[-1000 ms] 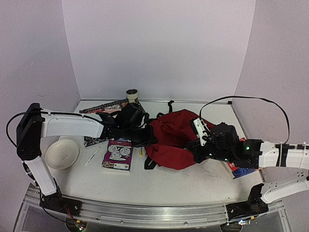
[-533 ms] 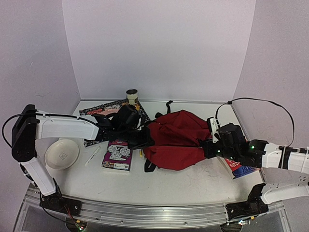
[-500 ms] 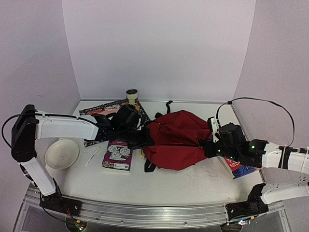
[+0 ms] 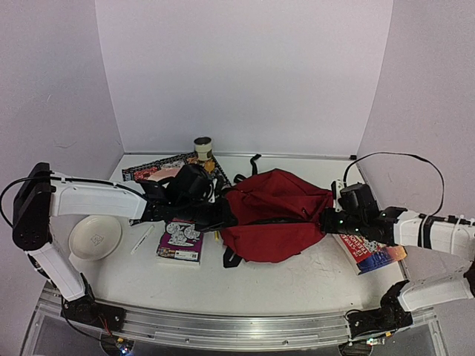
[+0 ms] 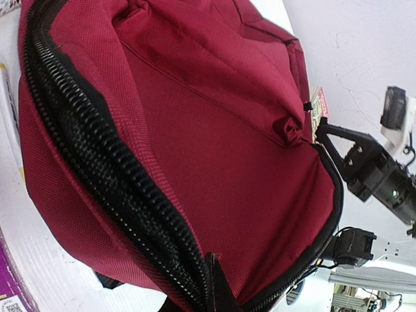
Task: Pack the student bag
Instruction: Unzip the largest pocket of the student bag.
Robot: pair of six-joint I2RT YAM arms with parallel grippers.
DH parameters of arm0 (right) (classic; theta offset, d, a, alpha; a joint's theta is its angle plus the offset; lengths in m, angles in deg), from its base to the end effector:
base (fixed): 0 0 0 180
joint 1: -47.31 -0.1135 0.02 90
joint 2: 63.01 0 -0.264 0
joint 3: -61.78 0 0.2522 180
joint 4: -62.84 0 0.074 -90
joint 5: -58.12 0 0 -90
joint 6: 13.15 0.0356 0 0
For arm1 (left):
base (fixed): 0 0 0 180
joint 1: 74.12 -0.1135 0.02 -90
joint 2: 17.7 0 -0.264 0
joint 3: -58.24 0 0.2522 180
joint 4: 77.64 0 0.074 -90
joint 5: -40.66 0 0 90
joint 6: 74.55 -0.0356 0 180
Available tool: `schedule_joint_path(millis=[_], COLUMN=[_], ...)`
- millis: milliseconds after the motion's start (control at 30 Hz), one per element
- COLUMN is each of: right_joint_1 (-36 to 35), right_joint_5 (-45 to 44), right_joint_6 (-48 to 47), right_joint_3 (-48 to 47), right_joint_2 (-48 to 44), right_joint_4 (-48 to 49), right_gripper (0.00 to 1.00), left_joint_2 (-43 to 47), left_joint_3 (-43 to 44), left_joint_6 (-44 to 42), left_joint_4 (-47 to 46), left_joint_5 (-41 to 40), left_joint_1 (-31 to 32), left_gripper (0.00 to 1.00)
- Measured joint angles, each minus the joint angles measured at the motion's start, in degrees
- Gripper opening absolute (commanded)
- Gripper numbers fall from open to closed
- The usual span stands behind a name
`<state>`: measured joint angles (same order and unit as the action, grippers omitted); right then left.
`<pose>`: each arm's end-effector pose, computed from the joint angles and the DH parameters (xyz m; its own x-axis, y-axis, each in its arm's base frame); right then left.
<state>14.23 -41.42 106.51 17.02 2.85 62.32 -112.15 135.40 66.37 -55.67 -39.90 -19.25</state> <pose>0.2117 0.1308 0.2234 -0.4707 0.2758 -0.8381 -0.2028 0.8906 0.4070 0.2057 -0.3025 0.2327 -0.9126 -0.0337 -0.4075 0.2720 0.6941 -0.6665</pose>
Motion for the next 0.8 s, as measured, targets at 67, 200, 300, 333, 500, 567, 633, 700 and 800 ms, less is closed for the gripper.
schedule_joint_path(millis=[67,200,300,333,500,567,633,700,800], right_joint_1=[1.5,4.0,5.7,6.1,7.3,8.2,8.9,8.9,8.6], right_joint_5=[1.5,4.3,5.8,6.2,8.8,9.4,10.6,11.9,13.9], right_joint_6=[0.3,1.1,1.3,1.3,-1.1,-2.6,-4.1,-5.2,-6.8], right_joint_3=[0.0,0.0,0.0,0.0,-0.1,-0.1,-0.4,-1.2,-2.7], right_joint_2=[1.3,3.4,4.6,4.9,5.3,4.7,3.2,1.6,-1.1], right_joint_4=[0.3,1.0,1.8,2.0,2.1,1.5,0.1,-1.4,-3.4], right_gripper=[0.0,0.0,0.0,0.0,0.17,0.21,0.26,0.3,0.37], left_joint_2=[0.0,0.0,0.0,0.0,0.0,-0.1,-0.3,-0.5,-0.6], left_joint_3=[-0.9,-1.9,-2.4,-2.7,-4.1,-4.3,-4.3,-4.3,-4.3], left_joint_6=[0.0,0.1,0.2,0.3,1.4,1.8,2.1,2.0,2.2], left_joint_4=[-1.1,-3.0,-4.7,-5.6,-7.2,-7.2,-7.3,-7.3,-7.3], left_joint_5=[0.5,1.1,1.4,1.4,1.4,1.4,1.3,1.0,0.5], left_joint_1=[0.1,1.4,2.5,2.8,3.1,3.0,3.0,3.0,3.0], left_gripper=[0.0,0.0,0.0,0.0,0.08,0.14,0.22,0.33,0.51])
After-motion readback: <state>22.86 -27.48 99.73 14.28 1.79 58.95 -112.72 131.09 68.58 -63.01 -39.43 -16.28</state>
